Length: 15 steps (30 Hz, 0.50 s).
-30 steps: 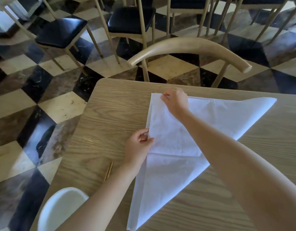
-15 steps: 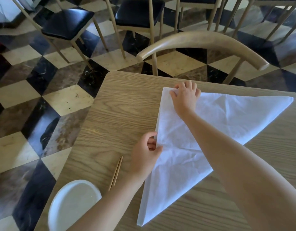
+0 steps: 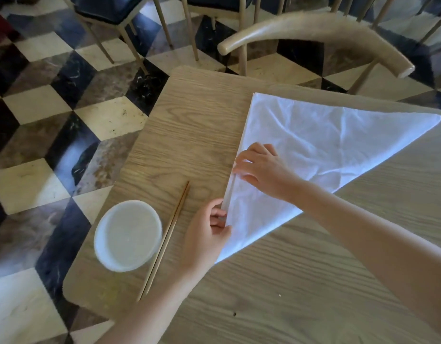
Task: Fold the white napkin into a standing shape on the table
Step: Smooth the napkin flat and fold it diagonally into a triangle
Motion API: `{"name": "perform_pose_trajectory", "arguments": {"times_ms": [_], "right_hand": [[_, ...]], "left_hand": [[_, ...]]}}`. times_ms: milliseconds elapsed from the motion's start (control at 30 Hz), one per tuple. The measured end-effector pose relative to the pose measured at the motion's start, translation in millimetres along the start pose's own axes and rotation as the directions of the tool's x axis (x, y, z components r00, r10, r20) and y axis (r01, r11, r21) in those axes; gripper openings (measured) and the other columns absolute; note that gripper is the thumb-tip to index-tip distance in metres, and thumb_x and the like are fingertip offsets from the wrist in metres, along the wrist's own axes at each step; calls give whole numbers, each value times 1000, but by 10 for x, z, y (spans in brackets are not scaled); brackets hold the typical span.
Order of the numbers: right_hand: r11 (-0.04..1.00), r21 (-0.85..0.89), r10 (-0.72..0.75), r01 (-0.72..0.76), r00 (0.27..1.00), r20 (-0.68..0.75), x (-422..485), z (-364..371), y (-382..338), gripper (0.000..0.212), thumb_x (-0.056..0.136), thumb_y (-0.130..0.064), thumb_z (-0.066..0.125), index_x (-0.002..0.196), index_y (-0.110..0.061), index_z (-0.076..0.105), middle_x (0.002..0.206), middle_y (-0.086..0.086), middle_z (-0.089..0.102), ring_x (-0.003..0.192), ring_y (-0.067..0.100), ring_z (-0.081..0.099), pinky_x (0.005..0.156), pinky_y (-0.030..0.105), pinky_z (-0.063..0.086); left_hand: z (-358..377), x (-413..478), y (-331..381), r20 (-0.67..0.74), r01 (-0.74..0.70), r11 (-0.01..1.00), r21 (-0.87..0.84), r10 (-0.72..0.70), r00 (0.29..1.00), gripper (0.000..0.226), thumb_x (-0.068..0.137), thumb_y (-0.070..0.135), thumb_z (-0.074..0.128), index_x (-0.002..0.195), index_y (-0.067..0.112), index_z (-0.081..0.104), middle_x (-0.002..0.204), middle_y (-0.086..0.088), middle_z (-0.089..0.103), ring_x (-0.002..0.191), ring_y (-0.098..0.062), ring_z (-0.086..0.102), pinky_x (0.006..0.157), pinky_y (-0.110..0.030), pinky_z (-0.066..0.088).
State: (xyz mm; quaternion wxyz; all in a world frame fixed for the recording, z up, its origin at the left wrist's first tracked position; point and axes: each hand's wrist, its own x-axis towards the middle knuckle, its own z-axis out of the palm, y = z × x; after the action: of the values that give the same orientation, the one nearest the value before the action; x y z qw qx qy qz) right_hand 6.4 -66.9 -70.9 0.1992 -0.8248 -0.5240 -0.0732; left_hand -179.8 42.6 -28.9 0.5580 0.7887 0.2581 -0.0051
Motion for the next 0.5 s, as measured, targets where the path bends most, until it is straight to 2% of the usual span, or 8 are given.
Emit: {"name": "perform_pose_trajectory", "arguments": {"times_ms": [100, 200, 300, 367, 500], "right_hand": [[997, 14, 70, -70, 997, 14, 5, 3, -38, 4, 81, -18, 65, 80, -19, 68, 95, 1, 65, 91, 20, 40, 82, 31, 29], [995, 4, 97, -97, 995, 9, 33, -23, -86, 4, 81, -15, 65, 78, -16, 66, 92, 5, 62, 89, 22, 43, 82, 34, 36], [996, -59, 65, -63, 998, 20, 69, -49, -125, 9, 78, -10, 69, 75, -16, 64, 87, 7, 59, 83, 29, 52, 78, 38, 42], [995, -96, 41, -39, 999, 18, 97, -54, -155, 12, 76, -7, 70, 74, -15, 62, 82, 7, 58, 80, 30, 53, 75, 40, 46], [990, -125, 66, -67, 998, -15, 99, -5, -221, 12, 78, 1, 62, 76, -10, 59, 81, 8, 56, 79, 31, 52, 73, 41, 47]], "left_hand": [[-28, -181, -102, -27, -6, 1000, 29, 7, 1000, 56, 76, -2, 67, 106, 40, 47, 98, 6, 62, 79, -2, 60, 75, -20, 50], [-47, -323, -191, -41, -45, 996, 75, 48, 998, 56, 75, 1, 70, 115, 32, 48, 99, 4, 61, 78, -7, 60, 75, -24, 52], [-61, -448, -290, -55, -100, 980, 170, 111, 992, 57, 74, 4, 71, 118, 31, 47, 97, 6, 60, 80, -9, 58, 71, -19, 49], [-64, -508, -342, -74, -122, 965, 232, 143, 987, 55, 75, 3, 70, 122, 24, 50, 95, 5, 58, 79, -9, 56, 72, -16, 48], [-49, -556, -349, -131, -135, 943, 303, 182, 975, 46, 80, 2, 66, 122, 16, 53, 90, 5, 58, 79, -7, 55, 71, -9, 45]]}}
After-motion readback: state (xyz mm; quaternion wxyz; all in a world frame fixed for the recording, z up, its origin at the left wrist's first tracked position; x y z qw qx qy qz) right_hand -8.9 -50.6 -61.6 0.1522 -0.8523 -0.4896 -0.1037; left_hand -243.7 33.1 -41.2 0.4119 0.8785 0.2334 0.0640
